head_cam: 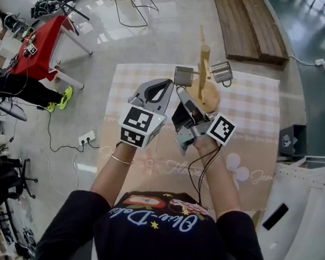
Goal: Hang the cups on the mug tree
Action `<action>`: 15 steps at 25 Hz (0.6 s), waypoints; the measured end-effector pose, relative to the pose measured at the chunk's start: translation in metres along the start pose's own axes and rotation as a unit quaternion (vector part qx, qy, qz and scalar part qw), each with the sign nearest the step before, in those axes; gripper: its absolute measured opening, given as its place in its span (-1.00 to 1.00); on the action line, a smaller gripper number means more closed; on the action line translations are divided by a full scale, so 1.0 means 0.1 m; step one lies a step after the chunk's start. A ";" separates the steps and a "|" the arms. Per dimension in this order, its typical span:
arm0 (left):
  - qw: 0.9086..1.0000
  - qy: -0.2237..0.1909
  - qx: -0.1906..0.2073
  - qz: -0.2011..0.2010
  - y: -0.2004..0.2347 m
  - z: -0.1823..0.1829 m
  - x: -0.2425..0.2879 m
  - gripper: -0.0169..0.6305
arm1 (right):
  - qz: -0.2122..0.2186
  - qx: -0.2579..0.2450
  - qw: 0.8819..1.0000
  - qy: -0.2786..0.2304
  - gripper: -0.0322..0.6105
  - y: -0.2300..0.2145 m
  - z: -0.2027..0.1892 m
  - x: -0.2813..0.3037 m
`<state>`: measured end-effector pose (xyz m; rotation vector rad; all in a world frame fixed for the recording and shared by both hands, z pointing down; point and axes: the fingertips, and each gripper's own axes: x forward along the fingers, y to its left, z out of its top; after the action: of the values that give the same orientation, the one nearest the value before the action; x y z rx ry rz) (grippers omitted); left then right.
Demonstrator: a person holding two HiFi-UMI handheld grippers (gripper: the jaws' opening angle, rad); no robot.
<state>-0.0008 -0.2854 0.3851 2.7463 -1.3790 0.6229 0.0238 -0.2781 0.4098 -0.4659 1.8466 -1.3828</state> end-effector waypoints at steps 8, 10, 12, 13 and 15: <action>1.000 -0.002 0.002 0.000 -0.19 0.10 0.10 -0.92 | 0.012 0.031 0.999 -0.013 -0.75 0.03 0.15 -0.15; 1.000 -0.002 0.003 0.000 -0.11 0.07 0.06 -0.92 | 0.015 0.040 0.999 -0.017 -0.75 0.01 0.09 -0.08; 1.000 -0.003 0.002 0.000 -0.03 0.04 0.01 -0.92 | 0.017 0.047 0.999 -0.021 -0.75 -0.02 0.01 -0.01; 1.000 -0.004 0.002 0.000 -0.02 0.03 0.01 -0.92 | 0.018 0.050 0.998 -0.022 -0.75 -0.03 0.00 0.00; 1.000 -0.004 0.002 0.000 -0.02 0.03 0.01 -0.92 | 0.020 0.053 0.998 -0.024 -0.75 -0.04 0.00 0.00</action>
<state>0.0020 -0.2858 0.3829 2.7546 -1.3819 0.6145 0.0233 -0.2795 0.4130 -0.4030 1.7247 -1.4233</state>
